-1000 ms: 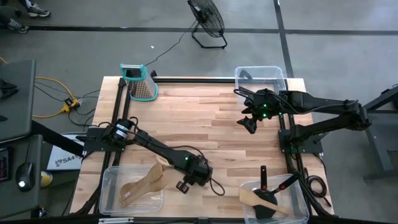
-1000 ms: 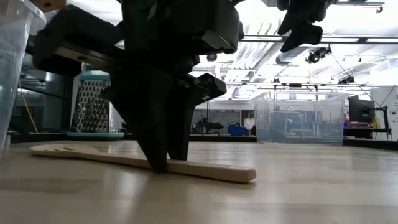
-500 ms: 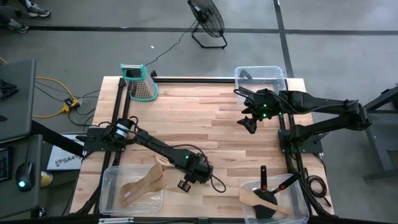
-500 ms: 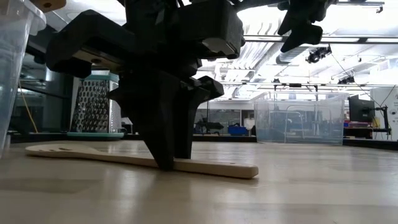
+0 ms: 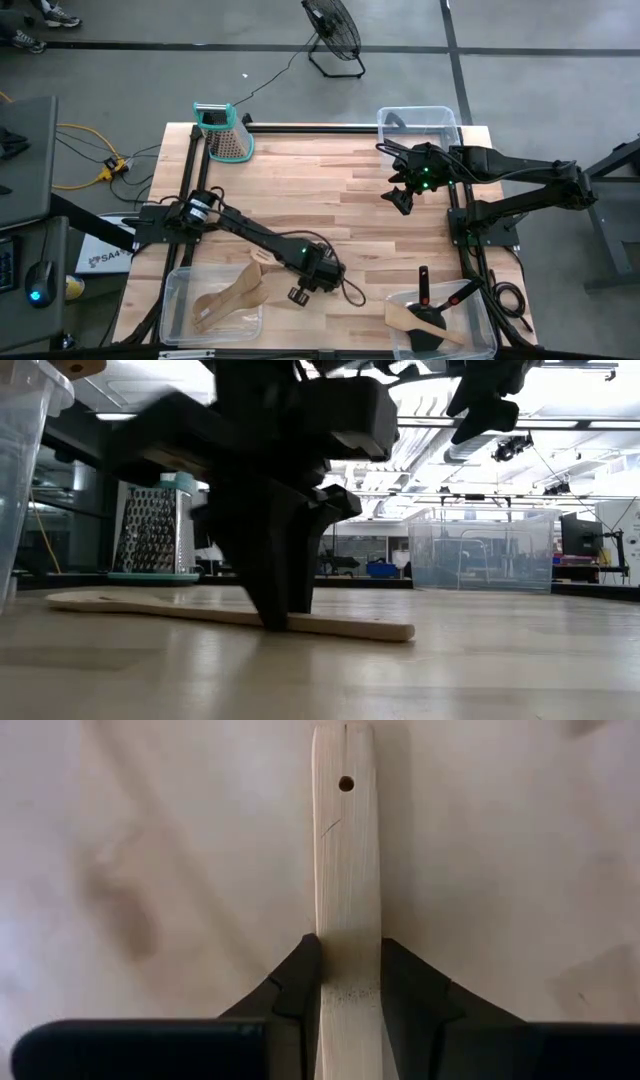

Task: Pick & Place Kitchen Items
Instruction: Put the light brown slotted serving spoon into the bottom left transparent bin

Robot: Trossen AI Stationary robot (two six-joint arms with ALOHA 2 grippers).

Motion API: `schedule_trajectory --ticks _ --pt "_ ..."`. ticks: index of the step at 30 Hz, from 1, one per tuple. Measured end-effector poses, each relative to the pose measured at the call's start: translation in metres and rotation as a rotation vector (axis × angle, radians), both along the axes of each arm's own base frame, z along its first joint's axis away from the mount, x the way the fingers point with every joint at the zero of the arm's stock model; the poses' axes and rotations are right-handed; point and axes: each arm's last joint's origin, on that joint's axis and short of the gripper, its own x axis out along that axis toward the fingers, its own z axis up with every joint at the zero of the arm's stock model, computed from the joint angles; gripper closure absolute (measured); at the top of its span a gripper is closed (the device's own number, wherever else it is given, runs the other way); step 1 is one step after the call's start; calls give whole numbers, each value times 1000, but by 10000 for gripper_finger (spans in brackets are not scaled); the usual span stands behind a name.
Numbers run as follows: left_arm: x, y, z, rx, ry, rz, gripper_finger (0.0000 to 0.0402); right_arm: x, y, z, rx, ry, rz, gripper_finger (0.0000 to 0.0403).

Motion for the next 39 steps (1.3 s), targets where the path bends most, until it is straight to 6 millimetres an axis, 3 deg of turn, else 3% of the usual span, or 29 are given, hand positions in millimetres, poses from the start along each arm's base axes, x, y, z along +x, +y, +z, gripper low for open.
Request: schedule_trajectory --ticks 10,28,34,39 --pt "16 27 20 43 -22 82 327 0 0 0 0 0 0 125" --pt "34 57 78 84 -106 209 327 -9 1 -3 -24 77 46 125" --pt "36 66 97 86 -130 275 327 -25 5 4 -48 67 64 125" --pt "38 72 109 82 -162 321 327 -51 15 22 -137 -52 30 125"
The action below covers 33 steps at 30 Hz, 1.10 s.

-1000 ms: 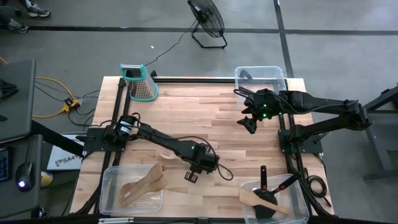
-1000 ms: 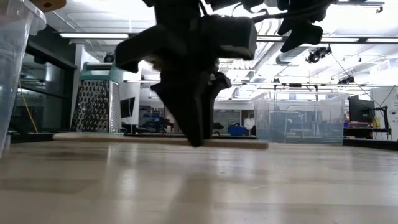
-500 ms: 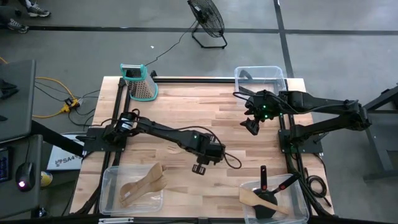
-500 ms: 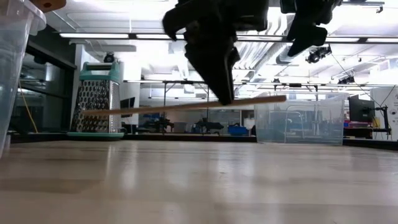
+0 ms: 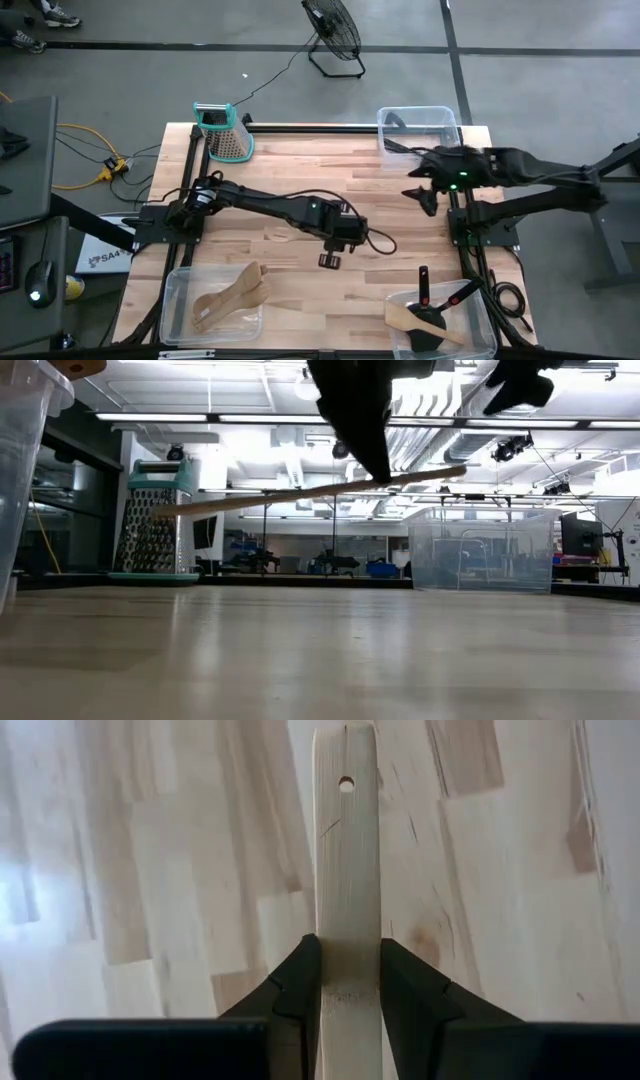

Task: Pick & Place Kitchen Items
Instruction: Put the light brown slotted serving spoon into the bottom left transparent bin

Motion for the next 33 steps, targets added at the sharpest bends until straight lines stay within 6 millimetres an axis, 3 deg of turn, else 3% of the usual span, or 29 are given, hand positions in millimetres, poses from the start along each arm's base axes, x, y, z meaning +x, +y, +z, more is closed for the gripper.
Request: schedule_trajectory --ticks 5,11,21,26,33 --pt "2 2 12 -9 -38 31 327 -28 10 7 -2 -219 -20 125" --pt "2 6 35 -27 -89 93 327 -46 17 -8 57 -341 -14 125" --pt "-14 11 93 -1 -184 239 327 -41 25 -29 86 -539 37 125" --pt "-35 16 117 -24 -246 334 327 -36 30 -36 101 -631 74 125" --pt "-75 6 157 -19 -370 471 327 -32 34 -53 132 -599 88 125"
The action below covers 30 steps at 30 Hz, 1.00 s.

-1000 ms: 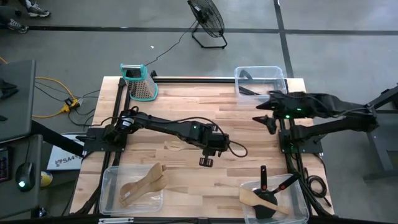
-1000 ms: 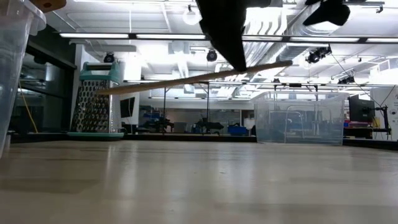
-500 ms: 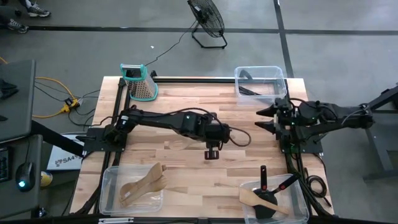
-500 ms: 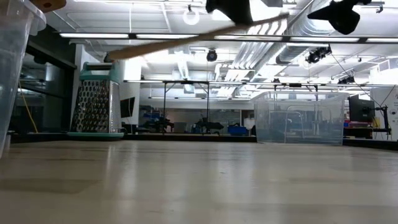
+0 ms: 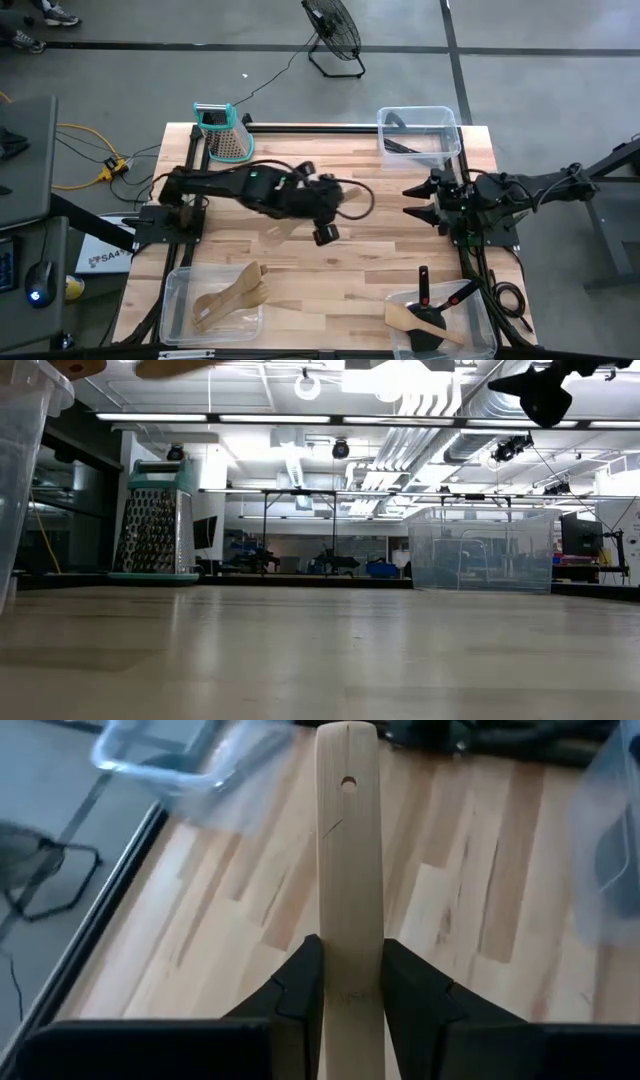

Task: Pick & Place Kitchen Items
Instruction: Put the light brown slotted serving spoon into the bottom left transparent bin

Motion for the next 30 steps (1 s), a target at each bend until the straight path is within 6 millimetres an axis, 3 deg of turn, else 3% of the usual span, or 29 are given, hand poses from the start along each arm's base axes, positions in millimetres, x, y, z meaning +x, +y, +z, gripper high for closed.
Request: schedule_trajectory --ticks 8,15,25,30 --pt "-43 -30 19 -56 -75 160 327 1 2 -12 18 39 11 125" --pt "-72 -60 16 -79 -51 248 327 1 2 -13 12 41 12 125" --pt "-91 -96 17 -154 -97 208 327 1 2 -14 8 53 15 125" --pt "-94 -111 0 -132 -45 184 327 1 2 -14 9 57 19 125"
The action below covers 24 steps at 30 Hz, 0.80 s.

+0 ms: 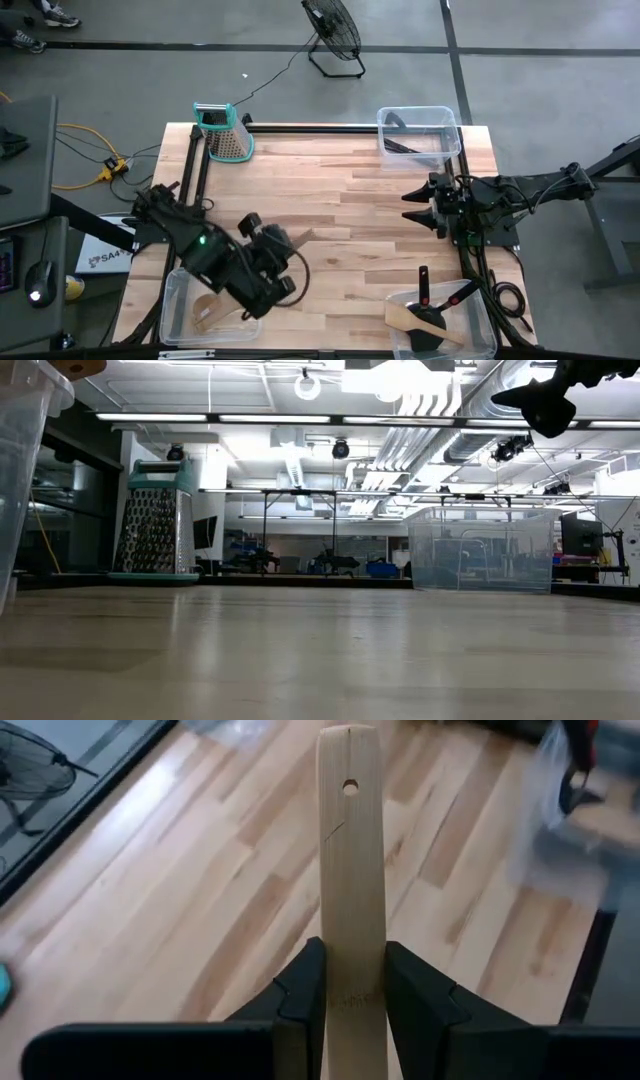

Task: Pick & Place Kitchen Items
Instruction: Put the light brown slotted serving spoon into the bottom left transparent bin

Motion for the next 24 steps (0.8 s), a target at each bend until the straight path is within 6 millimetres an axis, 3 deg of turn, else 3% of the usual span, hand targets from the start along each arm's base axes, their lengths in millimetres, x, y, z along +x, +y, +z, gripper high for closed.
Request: schedule_trajectory --ticks 7,15,24 --pt "-9 -25 -31 -33 51 40 327 0 1 0 6 1 22 125" --pt "-32 -54 -54 -67 52 75 327 0 2 0 16 3 52 125" --pt "-48 -59 -96 7 128 120 327 0 2 0 21 10 77 125"
